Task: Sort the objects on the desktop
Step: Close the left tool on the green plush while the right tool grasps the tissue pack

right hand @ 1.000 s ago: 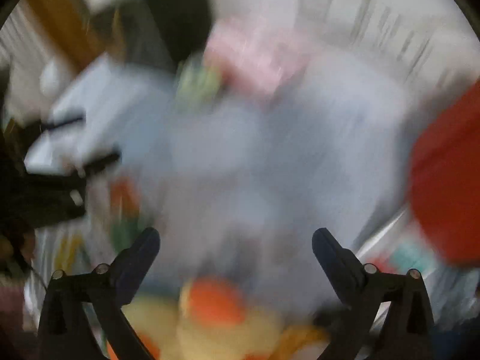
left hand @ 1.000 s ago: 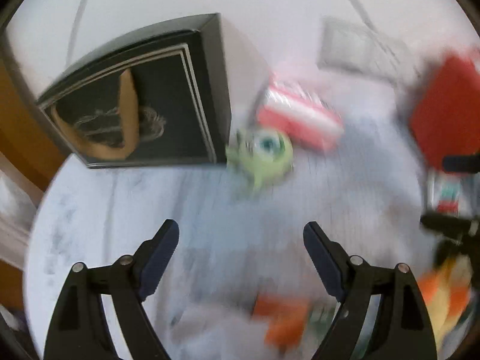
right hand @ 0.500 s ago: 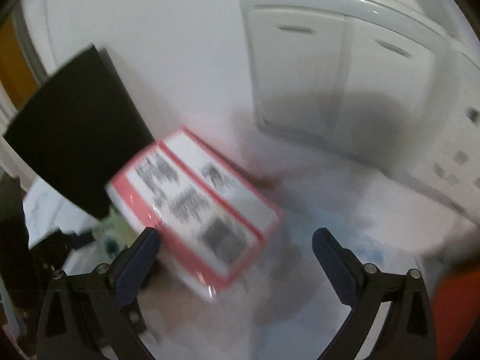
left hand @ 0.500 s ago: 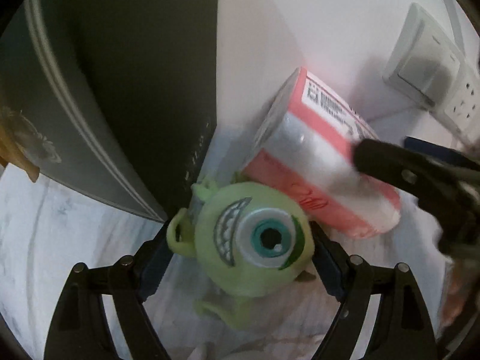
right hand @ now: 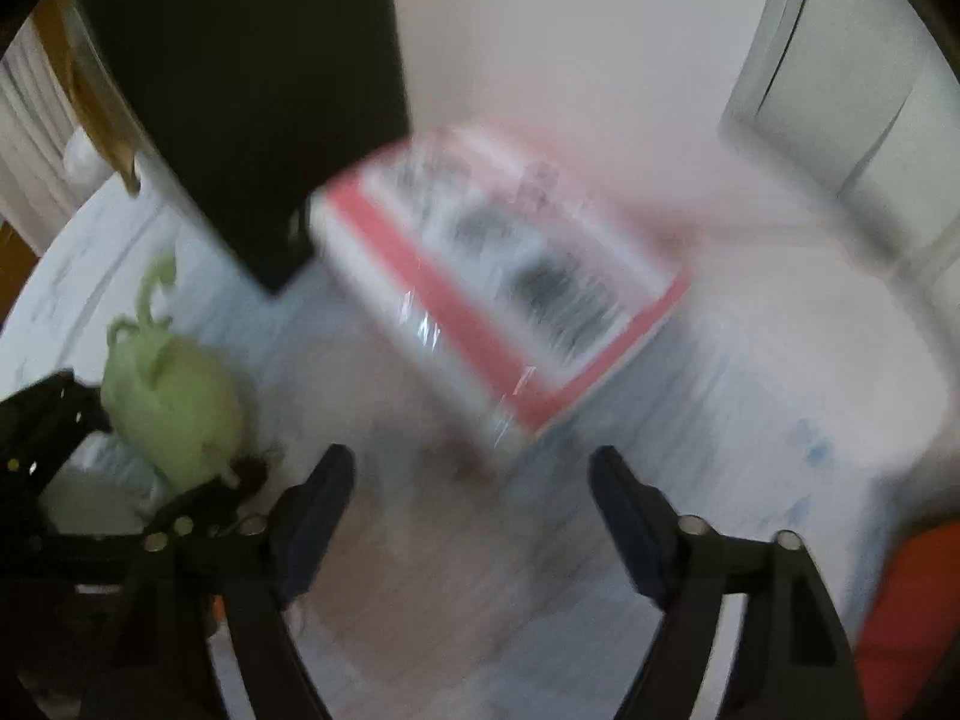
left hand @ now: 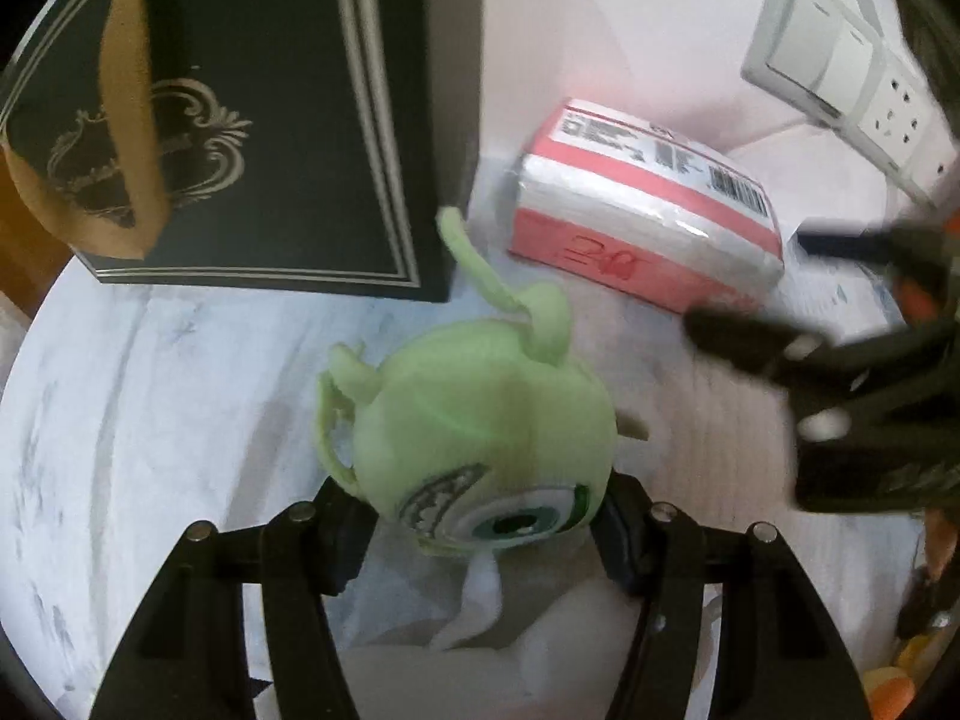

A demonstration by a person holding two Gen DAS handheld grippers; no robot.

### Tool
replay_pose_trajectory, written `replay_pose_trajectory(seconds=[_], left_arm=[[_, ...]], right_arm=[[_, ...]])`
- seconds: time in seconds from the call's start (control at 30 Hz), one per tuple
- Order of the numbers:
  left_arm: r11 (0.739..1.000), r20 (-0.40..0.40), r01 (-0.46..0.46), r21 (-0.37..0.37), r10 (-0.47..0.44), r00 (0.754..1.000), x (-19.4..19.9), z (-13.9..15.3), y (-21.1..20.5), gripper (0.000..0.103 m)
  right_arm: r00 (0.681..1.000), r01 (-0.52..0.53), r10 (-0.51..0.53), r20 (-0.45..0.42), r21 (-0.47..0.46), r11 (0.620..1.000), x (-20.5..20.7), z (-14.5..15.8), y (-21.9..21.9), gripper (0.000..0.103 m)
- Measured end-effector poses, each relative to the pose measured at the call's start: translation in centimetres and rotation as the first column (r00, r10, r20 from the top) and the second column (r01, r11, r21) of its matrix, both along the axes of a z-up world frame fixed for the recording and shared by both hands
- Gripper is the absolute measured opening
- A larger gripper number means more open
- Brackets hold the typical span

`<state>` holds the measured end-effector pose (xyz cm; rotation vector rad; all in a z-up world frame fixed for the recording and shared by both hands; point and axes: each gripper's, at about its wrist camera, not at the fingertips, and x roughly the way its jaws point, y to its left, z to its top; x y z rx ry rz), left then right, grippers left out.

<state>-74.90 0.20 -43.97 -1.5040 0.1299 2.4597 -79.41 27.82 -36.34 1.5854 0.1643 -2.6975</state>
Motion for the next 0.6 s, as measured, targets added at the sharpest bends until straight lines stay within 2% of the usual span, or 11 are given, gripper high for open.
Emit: replay_pose_trajectory(seconds=[0.07, 0.17, 0.3, 0.37, 0.43, 0.53, 0.6], left_arm=[[1.0, -0.032, -0.011, -0.012, 0.011, 0.999, 0.0, 0.3, -0.5, 0.06], [1.0, -0.031, -0.024, -0.001, 0.024, 0.999, -0.6, 0.0, -1.1, 0.06], [0.999, -0.024, -0.046, 0.0, 0.046, 0.999, -1.0, -0.7, -1.4, 0.06], [0.998, -0.012, -0.054, 0.01, 0.054, 0.998, -0.9, -1.1, -1.5, 0.06], [0.999, -0.012, -0.052, -0.001, 0.052, 0.999, -0.6, -1.2, -1.6, 0.06], [0.998, -0.001, -0.051, -0.022, 0.051, 0.999, -0.2, -1.5, -2.0, 0.06], [0.999, 0.005, -0.053, -0.008, 0.053, 0.999, 0.0, -1.8, -2.4, 0.06]], right_arm=[[0.998, -0.016, 0.016, -0.057, 0.0, 1.0, -0.9, 1.1, 0.0, 0.103], [0.998, -0.034, 0.038, -0.05, 0.076, 0.997, -3.3, 0.1, -0.4, 0.103], [0.988, -0.132, 0.135, -0.071, 0.046, 0.99, -4.8, -0.8, -1.7, 0.103], [0.99, -0.121, 0.124, -0.062, 0.048, 0.991, -5.0, -1.2, -2.3, 0.103], [0.996, -0.092, 0.092, -0.005, 0.045, 0.995, -4.6, -1.3, -2.9, 0.103], [0.985, -0.153, 0.145, 0.091, 0.094, 0.984, -2.9, -1.5, -4.6, 0.094], [0.984, -0.121, 0.118, 0.133, 0.019, 0.992, -2.1, -1.1, -4.3, 0.096]])
